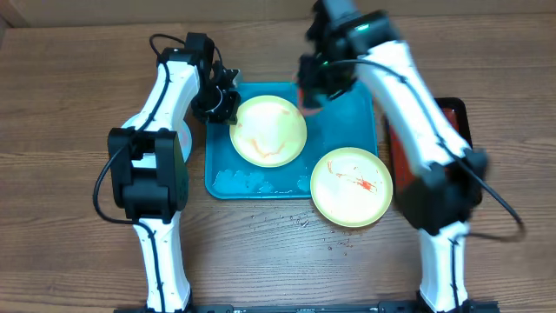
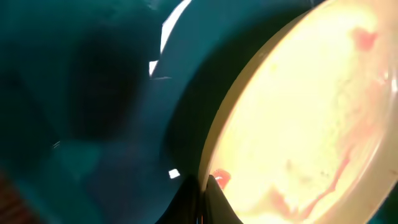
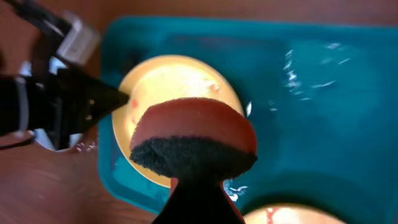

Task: Clean dirty plates on tray and stack at the side
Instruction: 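Raise the sponge with right gripper away from the yellow plate, then lift the yellow plate with left gripper and set it on the white plate, then move left gripper to the lower yellow plate on the tray and grasp its rim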

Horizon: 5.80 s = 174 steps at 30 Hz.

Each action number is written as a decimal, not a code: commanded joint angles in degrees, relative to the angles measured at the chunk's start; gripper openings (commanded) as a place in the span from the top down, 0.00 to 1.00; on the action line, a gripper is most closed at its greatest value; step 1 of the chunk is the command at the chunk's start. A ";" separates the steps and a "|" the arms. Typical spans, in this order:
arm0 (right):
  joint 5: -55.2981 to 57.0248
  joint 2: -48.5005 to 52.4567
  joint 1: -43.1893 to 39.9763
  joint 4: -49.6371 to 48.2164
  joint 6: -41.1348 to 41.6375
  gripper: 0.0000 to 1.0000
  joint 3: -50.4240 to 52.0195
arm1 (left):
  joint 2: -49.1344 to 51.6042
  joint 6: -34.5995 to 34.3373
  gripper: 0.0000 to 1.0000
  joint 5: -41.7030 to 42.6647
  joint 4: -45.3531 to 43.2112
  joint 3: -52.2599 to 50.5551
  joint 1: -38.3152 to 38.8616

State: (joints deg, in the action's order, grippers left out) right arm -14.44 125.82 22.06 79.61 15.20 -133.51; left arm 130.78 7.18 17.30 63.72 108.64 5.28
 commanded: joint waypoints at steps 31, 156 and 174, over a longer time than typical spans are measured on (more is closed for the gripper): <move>5.88 -9.11 -10.60 7.58 -0.20 0.96 -1.77 | -23.63 -23.87 0.96 -69.35 -5.42 -9.51 20.39; 5.86 -9.11 -10.58 8.20 -0.37 0.96 -1.77 | -17.99 -3.69 0.22 10.67 -21.20 -22.32 22.73; 5.88 -9.11 -10.58 8.13 -0.37 0.96 -1.77 | -0.92 0.96 0.44 8.17 -0.35 -2.21 25.88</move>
State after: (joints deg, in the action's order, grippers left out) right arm -8.71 116.92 11.70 88.01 14.98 -134.67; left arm 128.35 6.57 25.85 62.87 103.55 30.63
